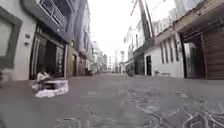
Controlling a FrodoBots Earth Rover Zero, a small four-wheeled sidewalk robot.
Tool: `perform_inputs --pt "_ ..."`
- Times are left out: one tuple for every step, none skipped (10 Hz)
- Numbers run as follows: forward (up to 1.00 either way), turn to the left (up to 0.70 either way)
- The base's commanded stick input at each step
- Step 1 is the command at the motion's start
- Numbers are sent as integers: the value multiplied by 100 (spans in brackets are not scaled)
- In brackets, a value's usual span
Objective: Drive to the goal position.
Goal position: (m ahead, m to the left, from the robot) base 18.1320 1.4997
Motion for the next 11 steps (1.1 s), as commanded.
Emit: perform_inputs --pt "100 6" --pt "100 6" --pt "100 6" --pt "100 6" --pt "100 6" --pt "100 6" --pt "100 6" --pt "100 6" --pt "100 6" --pt "100 6" --pt "100 6"
